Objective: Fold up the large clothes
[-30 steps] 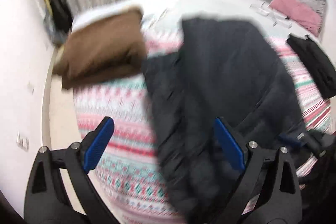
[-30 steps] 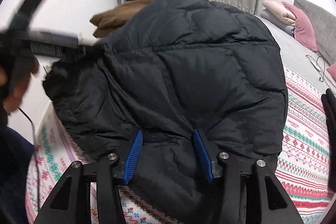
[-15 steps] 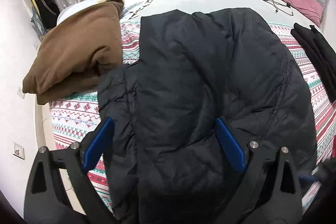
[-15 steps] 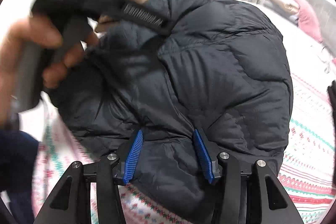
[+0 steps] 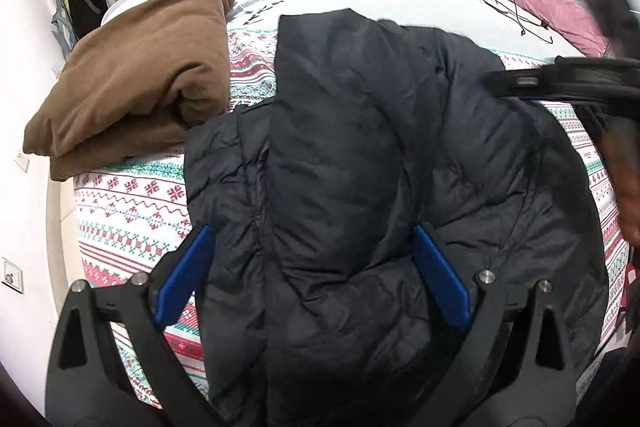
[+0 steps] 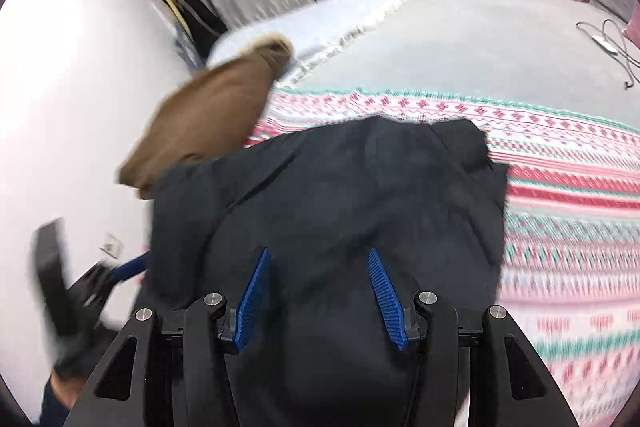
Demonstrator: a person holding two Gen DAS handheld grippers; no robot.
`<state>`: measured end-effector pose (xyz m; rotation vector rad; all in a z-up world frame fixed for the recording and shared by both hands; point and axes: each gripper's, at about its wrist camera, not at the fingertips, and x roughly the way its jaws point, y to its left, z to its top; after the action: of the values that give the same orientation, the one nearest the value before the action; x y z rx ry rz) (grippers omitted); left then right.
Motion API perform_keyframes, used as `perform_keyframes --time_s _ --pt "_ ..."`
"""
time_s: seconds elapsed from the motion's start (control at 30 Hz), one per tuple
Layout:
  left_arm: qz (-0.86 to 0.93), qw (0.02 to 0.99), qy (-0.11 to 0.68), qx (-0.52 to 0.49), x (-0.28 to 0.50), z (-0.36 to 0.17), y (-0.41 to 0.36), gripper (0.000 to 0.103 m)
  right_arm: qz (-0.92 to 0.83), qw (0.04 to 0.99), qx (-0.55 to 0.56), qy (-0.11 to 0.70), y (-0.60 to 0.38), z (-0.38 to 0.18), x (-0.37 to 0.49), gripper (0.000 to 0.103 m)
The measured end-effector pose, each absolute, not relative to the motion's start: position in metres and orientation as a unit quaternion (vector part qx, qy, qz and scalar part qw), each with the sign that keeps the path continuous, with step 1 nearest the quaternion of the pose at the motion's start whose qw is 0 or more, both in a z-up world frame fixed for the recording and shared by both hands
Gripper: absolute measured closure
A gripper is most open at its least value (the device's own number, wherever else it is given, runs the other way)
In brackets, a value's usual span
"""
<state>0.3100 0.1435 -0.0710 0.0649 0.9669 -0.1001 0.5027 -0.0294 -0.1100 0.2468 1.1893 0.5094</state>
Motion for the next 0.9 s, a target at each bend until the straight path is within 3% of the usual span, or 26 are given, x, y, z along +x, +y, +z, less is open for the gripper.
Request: perform_keyframes --time_s 0.2,0.4,0.63,0.7,0.77,0.9 --pt "-0.05 0.887 0.459 0.025 0.311 -0.077 0.146 0.004 0.171 0.767 0.083 0.613 -0.005 -0.177 0.54 0.051" --pt "-0.055 0.883 0.466 0.018 0.314 -0.083 0.149 0.003 0.156 0.773 0.052 0.613 0.008 -0.188 0.537 0.051" --pt "-0.061 0.885 0.461 0.008 0.309 -0.081 0.155 0.003 0.246 0.785 0.085 0.562 0.023 -0.111 0.52 0.051" --pt "-0.063 0.885 0.462 -0.001 0.308 -0.081 0.158 0.003 0.31 0.777 0.062 0.545 0.058 -0.088 0.508 0.067" --pt "-0.062 0.885 0.462 -0.007 0.306 -0.079 0.162 0.003 0.342 0.76 0.038 0.551 0.093 -0.085 0.505 0.074" --pt "-0.05 0.887 0.458 -0.016 0.301 -0.077 0.176 0.003 0.331 0.748 -0.021 0.575 0.144 -0.111 0.521 0.074"
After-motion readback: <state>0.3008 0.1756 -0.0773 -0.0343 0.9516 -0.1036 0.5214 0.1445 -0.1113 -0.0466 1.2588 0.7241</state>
